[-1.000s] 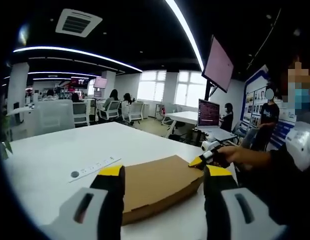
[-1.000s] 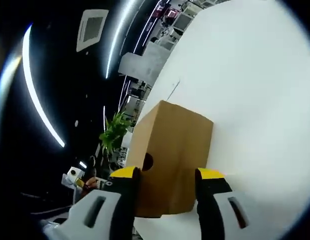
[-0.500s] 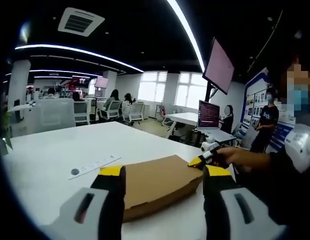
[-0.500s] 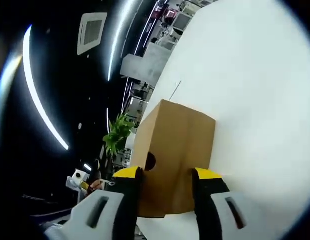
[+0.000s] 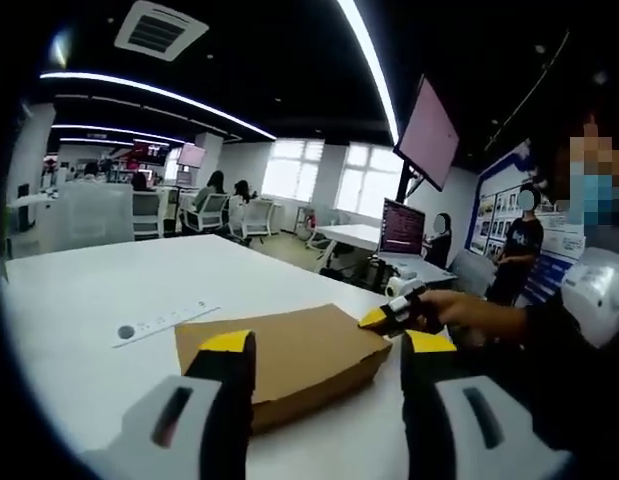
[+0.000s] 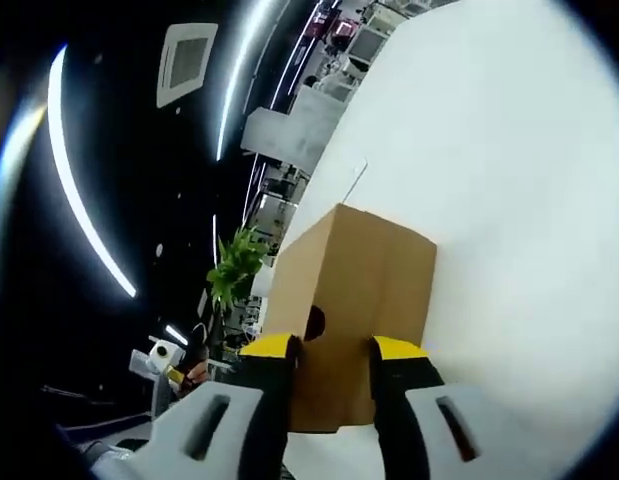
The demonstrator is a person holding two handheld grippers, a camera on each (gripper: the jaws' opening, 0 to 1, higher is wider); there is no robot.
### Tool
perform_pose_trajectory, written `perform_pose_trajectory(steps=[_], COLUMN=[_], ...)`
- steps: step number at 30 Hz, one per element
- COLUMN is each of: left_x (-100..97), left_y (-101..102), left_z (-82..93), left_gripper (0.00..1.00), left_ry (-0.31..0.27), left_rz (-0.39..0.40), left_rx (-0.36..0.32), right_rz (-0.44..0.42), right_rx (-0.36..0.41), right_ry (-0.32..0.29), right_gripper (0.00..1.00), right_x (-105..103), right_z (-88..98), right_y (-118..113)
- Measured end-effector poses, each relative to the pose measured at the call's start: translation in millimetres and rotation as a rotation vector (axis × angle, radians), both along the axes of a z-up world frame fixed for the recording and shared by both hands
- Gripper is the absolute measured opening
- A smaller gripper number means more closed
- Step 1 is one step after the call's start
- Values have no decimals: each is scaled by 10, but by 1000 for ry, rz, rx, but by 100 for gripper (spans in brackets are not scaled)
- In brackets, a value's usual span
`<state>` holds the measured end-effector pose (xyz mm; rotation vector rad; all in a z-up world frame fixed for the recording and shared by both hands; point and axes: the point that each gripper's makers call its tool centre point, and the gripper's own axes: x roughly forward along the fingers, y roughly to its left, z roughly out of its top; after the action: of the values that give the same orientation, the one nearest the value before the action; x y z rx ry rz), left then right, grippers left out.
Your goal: Operate the shoe box by opening the lid, removing the specified soft item, and placing it in the target area until the item is outside and the box remains undamaged.
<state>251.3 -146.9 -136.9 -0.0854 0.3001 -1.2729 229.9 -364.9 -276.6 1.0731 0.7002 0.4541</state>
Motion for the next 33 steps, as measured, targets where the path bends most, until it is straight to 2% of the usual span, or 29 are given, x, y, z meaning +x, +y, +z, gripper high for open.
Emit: perform_pose_trajectory(steps=[5, 8, 11, 12, 13, 22, 29, 31, 33], left_x=[-28, 16, 62, 59, 62, 191, 243, 277, 353], left_y=[-26, -8, 15, 0, -7, -104, -126, -82, -7], left_z=[-57, 1, 40, 88, 116, 171, 136, 99, 29], left_gripper=[60, 59, 51, 51, 52, 53, 60, 61, 64], left_ry=[-1, -11, -3, 39, 45, 39, 21, 41, 54], left_rz=[-11, -6, -11, -22, -29, -19, -5, -9, -9], left_rx=[21, 7, -16, -55, -70, -81, -56, -41, 5], right_rz=[-1, -1, 3, 3, -1, 8, 7, 14, 13], right_rx=[9, 6, 2, 1, 4, 1, -7, -11, -5], right_ry=[5, 4, 0, -3, -6, -12, -5, -3, 0], right_gripper=[28, 28, 28, 28, 28, 28, 28, 28, 28], right_x=[6, 12, 13, 10, 12, 27, 39, 47, 50], right_z=[-7, -8, -6, -4, -7, -4, -1, -6, -11], right_y=[-12, -20, -18, -15, -18, -28, -37, -48, -55])
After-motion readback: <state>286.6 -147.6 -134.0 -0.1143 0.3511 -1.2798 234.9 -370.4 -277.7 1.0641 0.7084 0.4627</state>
